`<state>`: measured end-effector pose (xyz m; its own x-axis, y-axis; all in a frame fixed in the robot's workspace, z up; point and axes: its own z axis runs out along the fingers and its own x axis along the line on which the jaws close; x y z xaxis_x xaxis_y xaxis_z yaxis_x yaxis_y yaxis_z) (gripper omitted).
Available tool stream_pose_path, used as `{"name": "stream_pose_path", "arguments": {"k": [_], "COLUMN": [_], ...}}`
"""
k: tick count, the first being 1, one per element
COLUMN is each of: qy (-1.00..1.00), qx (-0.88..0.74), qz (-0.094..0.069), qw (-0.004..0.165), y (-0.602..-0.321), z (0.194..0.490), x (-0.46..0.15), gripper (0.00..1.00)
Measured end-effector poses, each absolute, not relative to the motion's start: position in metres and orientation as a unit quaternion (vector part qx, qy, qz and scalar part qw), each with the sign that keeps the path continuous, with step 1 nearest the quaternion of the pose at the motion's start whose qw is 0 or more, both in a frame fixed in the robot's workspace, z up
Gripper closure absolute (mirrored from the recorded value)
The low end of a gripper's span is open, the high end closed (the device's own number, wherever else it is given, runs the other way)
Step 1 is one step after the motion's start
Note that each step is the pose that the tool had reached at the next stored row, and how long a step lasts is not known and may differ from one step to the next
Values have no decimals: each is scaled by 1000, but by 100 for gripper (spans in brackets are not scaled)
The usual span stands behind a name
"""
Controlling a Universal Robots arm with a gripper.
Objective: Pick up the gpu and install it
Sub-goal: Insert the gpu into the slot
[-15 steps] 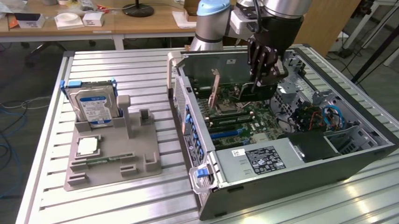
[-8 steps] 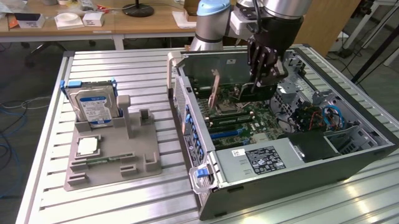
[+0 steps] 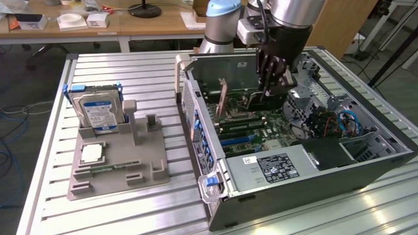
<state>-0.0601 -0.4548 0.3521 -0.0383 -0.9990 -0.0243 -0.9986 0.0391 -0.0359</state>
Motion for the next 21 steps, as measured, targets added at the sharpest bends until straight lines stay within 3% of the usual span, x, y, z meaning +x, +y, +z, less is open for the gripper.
{"name": "stream_pose_path", "arguments": {"k": [21], "qy": [721], "qx": [-693], "qz": [-4], "qw": [21], "y": [-471], "z": [314], "x": [-70], "gripper": [74]}}
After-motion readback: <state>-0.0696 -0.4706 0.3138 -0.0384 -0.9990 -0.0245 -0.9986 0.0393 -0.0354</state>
